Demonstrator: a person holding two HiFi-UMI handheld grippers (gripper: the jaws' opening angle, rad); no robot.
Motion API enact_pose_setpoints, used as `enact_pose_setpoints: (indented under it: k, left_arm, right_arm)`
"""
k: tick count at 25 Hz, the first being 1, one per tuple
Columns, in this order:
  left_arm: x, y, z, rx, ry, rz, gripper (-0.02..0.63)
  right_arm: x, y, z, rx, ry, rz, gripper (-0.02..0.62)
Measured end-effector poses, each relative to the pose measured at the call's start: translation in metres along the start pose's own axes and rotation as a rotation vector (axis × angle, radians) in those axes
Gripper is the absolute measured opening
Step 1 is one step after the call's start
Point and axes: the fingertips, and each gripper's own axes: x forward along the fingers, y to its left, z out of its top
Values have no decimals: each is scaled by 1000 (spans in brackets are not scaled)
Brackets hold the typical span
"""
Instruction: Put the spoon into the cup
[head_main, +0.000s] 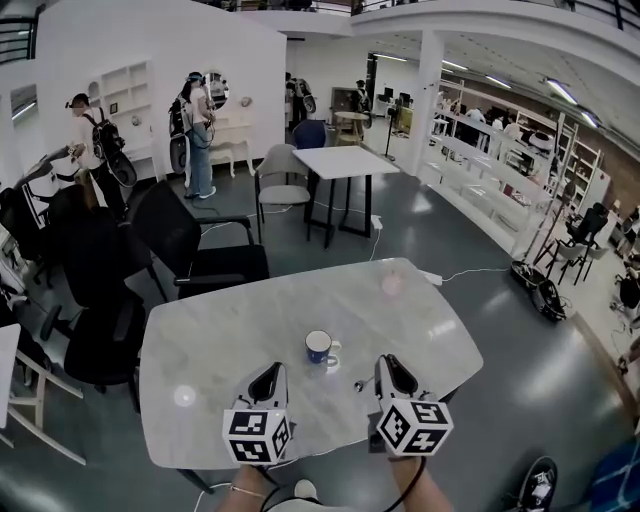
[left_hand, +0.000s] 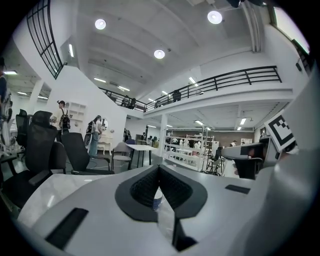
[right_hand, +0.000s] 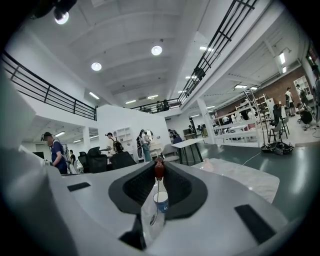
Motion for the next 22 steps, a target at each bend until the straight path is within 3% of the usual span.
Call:
enact_pose_setpoints:
  k: [14,22]
  left_arm:
    - [62,37,-28,-68,55,15,18]
    - [72,39,-37,-78,83,53,18]
  right_arm:
    - [63,-21,-11,-17,55,-37,69]
    - [87,-25,-10,-21,93,0,69]
